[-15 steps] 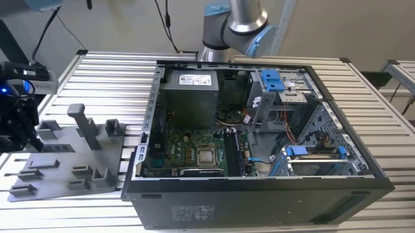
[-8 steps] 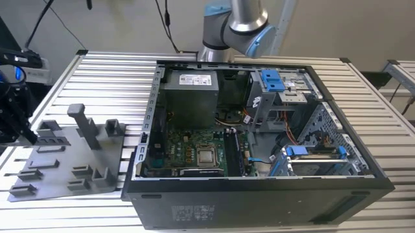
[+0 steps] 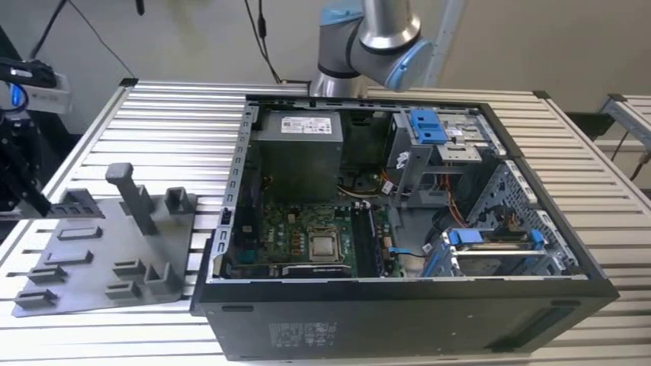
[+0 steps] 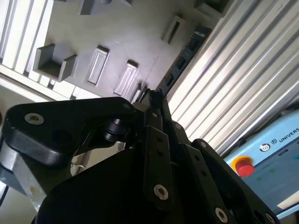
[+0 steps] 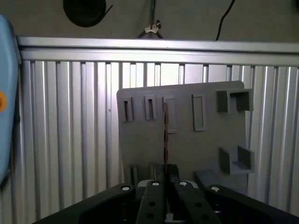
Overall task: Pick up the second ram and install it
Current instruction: 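Pick up the second ram and move it above second insertion slot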
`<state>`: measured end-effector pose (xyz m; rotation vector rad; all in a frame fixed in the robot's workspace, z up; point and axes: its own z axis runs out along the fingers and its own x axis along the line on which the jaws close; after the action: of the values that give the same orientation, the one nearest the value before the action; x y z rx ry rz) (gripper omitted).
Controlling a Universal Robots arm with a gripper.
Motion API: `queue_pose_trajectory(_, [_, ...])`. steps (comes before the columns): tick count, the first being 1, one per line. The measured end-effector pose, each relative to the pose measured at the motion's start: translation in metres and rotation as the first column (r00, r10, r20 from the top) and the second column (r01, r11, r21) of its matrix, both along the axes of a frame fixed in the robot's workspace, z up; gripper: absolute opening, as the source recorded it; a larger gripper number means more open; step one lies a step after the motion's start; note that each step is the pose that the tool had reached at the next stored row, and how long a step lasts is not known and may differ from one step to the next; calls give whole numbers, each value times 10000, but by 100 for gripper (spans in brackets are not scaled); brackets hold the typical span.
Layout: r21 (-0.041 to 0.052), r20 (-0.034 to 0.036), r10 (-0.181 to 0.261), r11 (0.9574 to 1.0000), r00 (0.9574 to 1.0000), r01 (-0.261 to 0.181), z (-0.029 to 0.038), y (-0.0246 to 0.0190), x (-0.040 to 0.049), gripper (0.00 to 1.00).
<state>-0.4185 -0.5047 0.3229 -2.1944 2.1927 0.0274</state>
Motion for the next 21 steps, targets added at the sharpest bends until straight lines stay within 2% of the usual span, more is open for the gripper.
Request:
queue_pose_trajectory(6, [-2, -3, 49, 10000, 10000, -49, 69, 21, 1, 14])
queue_pose_trajectory(15, [-1, -3, 49, 10000, 10000, -49, 330, 25, 0, 14])
queue_pose_trajectory(21, [-2, -3, 49, 10000, 10000, -49, 473, 25, 0, 14])
